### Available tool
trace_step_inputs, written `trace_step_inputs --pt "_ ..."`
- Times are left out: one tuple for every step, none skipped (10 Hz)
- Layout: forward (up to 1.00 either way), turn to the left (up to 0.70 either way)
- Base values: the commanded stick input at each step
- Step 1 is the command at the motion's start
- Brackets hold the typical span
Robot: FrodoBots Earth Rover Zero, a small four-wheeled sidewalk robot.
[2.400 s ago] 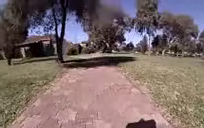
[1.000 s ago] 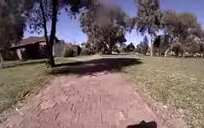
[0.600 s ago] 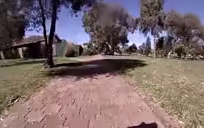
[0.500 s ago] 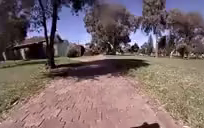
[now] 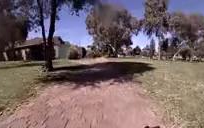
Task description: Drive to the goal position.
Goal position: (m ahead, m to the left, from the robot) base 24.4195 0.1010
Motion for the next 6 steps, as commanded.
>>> trace_step_inputs --pt "0.7 0.0" --pt "0.7 0.0" --pt "0.7 0.0" --pt "0.7 0.0" --pt "0.7 0.0" --pt "0.7 0.01"
